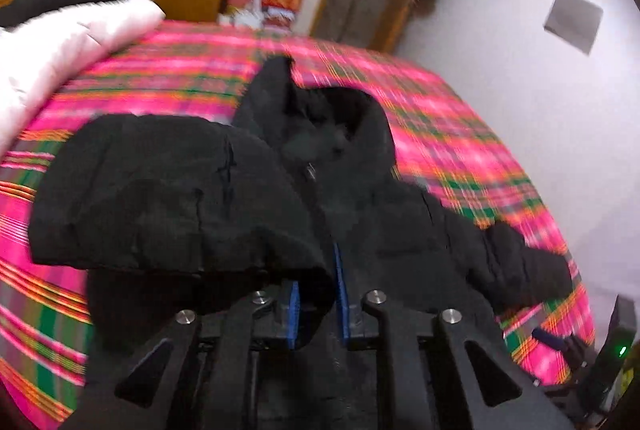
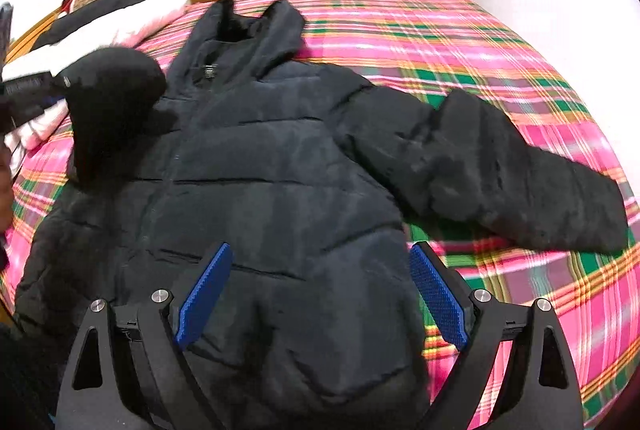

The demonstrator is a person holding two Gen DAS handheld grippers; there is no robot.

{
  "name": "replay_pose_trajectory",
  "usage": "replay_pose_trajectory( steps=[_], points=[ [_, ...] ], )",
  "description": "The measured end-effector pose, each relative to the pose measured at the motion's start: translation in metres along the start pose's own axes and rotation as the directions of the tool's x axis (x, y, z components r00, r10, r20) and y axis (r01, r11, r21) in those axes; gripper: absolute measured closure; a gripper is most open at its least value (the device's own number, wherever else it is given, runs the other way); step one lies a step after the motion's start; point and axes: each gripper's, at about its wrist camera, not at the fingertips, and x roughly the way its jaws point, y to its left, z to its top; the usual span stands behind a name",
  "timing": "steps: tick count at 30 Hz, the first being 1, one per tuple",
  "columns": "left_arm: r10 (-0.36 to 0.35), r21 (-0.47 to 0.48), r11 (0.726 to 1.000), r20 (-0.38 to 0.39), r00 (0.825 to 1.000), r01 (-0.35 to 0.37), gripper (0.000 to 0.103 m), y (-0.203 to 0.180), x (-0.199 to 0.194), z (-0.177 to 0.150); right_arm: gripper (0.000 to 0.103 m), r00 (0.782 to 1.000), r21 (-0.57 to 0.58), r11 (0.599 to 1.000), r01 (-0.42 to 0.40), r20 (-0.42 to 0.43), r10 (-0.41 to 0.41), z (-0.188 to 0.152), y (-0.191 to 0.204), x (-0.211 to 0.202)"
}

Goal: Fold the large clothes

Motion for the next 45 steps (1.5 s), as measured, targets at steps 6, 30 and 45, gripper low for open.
replay_pose_trajectory(
  steps=[6, 30, 45],
  points=[
    [-0.126, 0.022, 0.992, -0.068, 0.99, 0.128, 0.032, -0.02, 0.026, -0.018, 0.013, 1.0, 0.047, 0.999, 0.009, -0.023, -0.008, -0.003, -0.013, 0.013],
    [0.027, -0.087, 0.996, -0.012, 1.0, -0.028, 0.026, 0.046, -0.022, 0.0, 0.013, 1.0, 0.026, 1.0, -0.013, -0.001, 0.013, 0.022, 0.015, 0.025],
    [0.189, -0.181, 0.957, -0.21, 0.959, -0.228, 0.053, 0.119, 0.058, -0.009, 0.024, 0.993, -0.056, 0.998, -0.004, -0.116, -0.003, 0.064, 0.026, 0.127]
  ],
)
